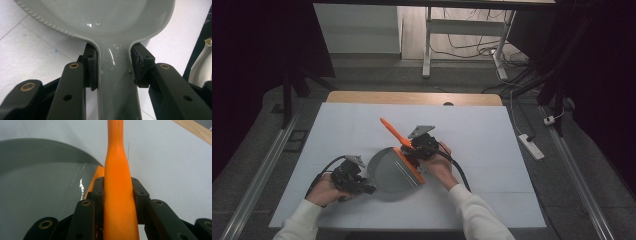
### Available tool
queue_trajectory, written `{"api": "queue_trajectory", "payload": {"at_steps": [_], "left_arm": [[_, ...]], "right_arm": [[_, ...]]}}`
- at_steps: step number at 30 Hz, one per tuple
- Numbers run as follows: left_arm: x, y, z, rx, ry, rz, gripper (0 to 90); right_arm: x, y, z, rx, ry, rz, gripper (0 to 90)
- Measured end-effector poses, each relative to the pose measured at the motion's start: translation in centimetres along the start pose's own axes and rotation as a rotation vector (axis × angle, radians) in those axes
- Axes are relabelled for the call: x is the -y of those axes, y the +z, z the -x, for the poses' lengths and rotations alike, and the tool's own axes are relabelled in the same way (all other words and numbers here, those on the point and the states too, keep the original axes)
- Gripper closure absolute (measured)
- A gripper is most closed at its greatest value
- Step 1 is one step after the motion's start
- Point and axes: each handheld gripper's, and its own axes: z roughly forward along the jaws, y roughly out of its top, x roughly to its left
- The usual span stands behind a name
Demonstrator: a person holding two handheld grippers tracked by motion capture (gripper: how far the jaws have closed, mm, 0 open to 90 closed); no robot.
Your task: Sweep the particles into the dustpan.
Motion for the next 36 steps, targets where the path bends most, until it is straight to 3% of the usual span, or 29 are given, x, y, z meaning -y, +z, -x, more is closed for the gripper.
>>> {"api": "queue_trajectory", "payload": {"at_steps": [5,11,15,16,18,27,36], "left_arm": [[0.0,0.0,0.0,0.0,0.0,0.0,61.3],[0.0,0.0,0.0,0.0,0.001,-0.001,61.4],[0.0,0.0,0.0,-0.001,0.0,0.0,61.4],[0.0,0.0,0.0,-0.001,-0.001,0.0,61.3],[0.0,0.1,0.0,-0.001,-0.001,0.0,61.4],[0.0,0.1,-0.1,0.0,0.002,-0.004,61.3],[0.1,0.2,0.0,-0.005,0.006,-0.006,61.3]], "right_arm": [[-0.1,0.0,-0.4,-0.011,-0.027,-0.006,70.2],[-0.3,0.0,-0.9,-0.06,-0.033,0.006,70.3],[-0.8,-0.6,-1.2,-0.136,-0.033,0.046,70.4],[-0.9,-0.8,-1.3,-0.137,-0.035,0.053,70.3],[-1.1,-1.2,-1.3,-0.127,-0.034,0.068,70.3],[-0.9,-3.0,0.6,-0.058,0.06,0.099,70.3],[-0.1,-2.7,1.6,-0.018,0.084,0.071,70.3]]}}
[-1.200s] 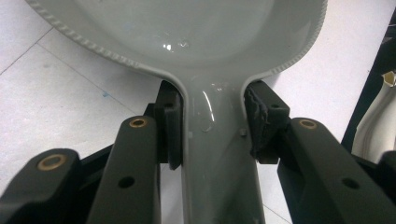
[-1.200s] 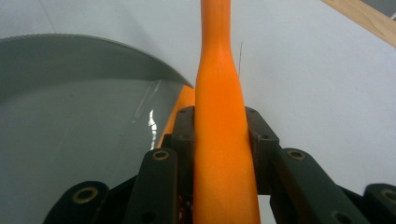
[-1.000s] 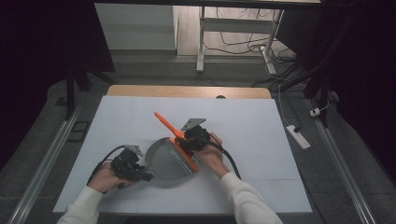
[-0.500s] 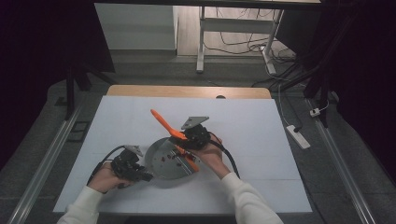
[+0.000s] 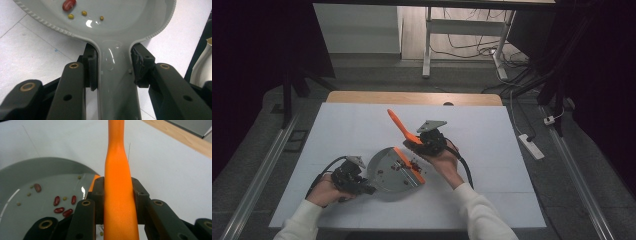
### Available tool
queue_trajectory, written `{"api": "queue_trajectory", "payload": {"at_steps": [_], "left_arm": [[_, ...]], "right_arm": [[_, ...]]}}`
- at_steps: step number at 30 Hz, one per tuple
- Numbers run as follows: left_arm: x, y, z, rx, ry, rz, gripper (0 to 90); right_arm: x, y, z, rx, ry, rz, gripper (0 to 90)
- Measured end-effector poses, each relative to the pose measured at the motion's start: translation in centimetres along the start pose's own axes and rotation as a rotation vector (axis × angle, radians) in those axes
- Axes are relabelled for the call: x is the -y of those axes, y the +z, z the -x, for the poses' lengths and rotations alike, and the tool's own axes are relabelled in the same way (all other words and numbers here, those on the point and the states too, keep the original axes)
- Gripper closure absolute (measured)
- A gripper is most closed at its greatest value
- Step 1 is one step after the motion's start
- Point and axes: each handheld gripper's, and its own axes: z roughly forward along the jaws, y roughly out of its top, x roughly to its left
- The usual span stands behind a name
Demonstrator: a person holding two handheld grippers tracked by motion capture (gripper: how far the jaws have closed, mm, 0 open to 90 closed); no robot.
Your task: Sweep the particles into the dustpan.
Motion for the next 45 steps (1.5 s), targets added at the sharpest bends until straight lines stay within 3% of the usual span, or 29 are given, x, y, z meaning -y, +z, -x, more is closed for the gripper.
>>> {"api": "queue_trajectory", "payload": {"at_steps": [7,17,29,33,43,45], "left_arm": [[0.0,0.0,0.0,-0.005,0.004,0.0,61.3],[0.0,0.0,0.0,-0.002,0.003,0.001,61.3],[0.0,0.0,0.1,-0.005,0.002,0.007,61.3],[0.0,0.0,0.1,-0.006,0.001,0.007,61.3],[0.1,0.1,0.1,-0.004,0.001,0.006,61.3],[0.1,0.1,0.1,-0.005,0.005,0.002,61.3]], "right_arm": [[0.9,0.7,0.8,0.037,0.019,-0.043,70.3],[1.7,0.5,0.9,0.047,0.028,-0.071,70.3],[1.9,0.5,0.0,0.02,0.031,-0.08,70.2],[2.0,0.5,-0.4,-0.018,0.044,-0.069,70.2],[1.8,0.7,-1.4,-0.037,0.022,-0.071,70.2],[1.7,0.8,-1.6,-0.059,0.04,-0.068,70.2]]}}
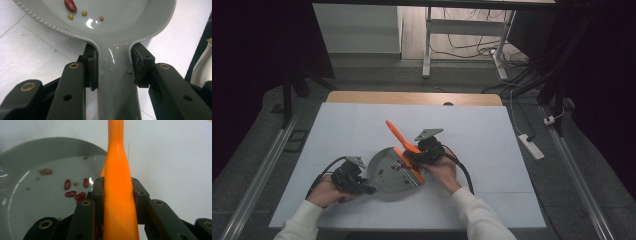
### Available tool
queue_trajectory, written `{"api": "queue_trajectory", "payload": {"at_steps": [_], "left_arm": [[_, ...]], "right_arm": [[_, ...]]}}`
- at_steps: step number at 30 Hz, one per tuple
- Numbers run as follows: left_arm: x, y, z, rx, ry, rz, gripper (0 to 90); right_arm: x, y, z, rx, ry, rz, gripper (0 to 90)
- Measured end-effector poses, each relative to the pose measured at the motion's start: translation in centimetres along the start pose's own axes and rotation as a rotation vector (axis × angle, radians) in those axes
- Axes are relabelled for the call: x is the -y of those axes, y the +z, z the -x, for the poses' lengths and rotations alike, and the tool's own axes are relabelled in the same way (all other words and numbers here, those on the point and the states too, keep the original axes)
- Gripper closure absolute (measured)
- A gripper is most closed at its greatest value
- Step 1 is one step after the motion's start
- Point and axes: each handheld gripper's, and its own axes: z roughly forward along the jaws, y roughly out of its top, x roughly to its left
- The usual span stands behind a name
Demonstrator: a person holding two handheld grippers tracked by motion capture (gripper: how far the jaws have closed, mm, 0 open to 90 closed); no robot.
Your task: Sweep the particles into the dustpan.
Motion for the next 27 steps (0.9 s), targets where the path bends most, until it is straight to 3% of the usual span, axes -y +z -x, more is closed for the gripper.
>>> {"api": "queue_trajectory", "payload": {"at_steps": [5,11,18,27], "left_arm": [[0.0,0.0,0.0,0.0,-0.003,0.005,61.3],[0.0,0.0,0.0,0.0,0.001,0.002,61.3],[0.1,0.0,0.0,-0.001,0.002,0.002,61.3],[0.1,0.1,0.0,-0.003,0.003,0.0,61.3]], "right_arm": [[-0.4,0.0,-0.7,-0.029,0.004,0.019,70.2],[-1.2,-0.4,-1.5,-0.134,-0.018,0.066,70.3],[-1.1,-2.2,0.2,-0.049,0.032,0.101,70.3],[-0.3,-3.0,0.6,0.034,0.013,0.064,70.3]]}}
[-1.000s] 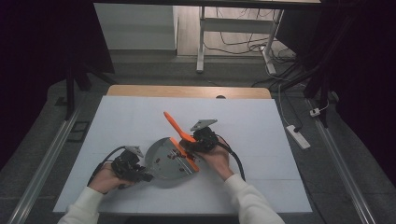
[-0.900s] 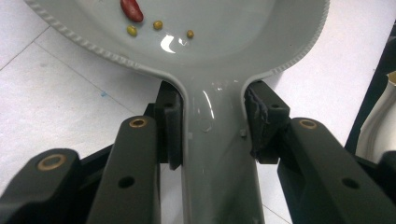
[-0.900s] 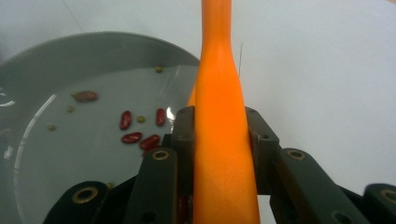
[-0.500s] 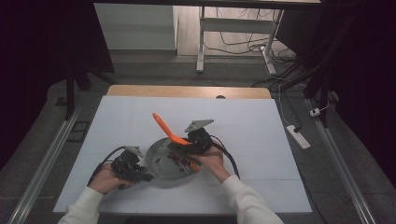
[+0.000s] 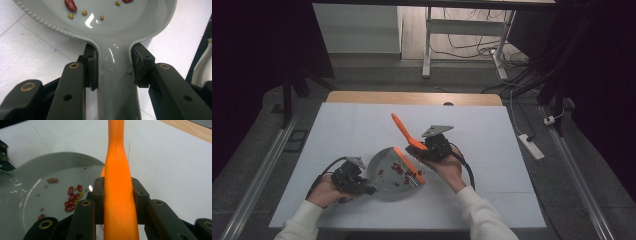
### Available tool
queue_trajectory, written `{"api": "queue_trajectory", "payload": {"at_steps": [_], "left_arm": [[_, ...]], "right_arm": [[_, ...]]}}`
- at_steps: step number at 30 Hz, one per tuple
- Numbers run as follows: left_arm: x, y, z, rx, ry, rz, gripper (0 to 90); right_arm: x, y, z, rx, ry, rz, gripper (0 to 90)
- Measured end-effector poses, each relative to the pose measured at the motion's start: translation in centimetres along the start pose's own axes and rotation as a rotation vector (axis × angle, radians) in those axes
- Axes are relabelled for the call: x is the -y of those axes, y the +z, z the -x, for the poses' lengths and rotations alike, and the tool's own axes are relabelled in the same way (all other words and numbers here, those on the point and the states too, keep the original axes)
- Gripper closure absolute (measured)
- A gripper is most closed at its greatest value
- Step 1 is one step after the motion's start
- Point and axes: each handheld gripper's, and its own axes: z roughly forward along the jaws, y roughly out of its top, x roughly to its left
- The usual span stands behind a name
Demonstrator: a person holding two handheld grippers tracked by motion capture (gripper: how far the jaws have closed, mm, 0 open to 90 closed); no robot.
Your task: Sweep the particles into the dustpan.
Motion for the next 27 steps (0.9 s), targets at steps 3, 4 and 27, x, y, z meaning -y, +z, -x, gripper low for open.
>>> {"api": "queue_trajectory", "payload": {"at_steps": [3,4,27], "left_arm": [[0.0,0.0,0.0,-0.001,0.0,0.003,61.3],[0.0,0.0,0.0,-0.001,-0.001,0.004,61.3],[0.0,0.0,0.1,0.001,0.001,0.003,61.3]], "right_arm": [[0.5,-0.4,0.2,0.025,0.012,-0.007,70.3],[0.7,-0.5,0.3,0.045,0.009,-0.014,70.3],[2.4,0.4,-1.4,0.029,0.006,-0.077,70.1]]}}
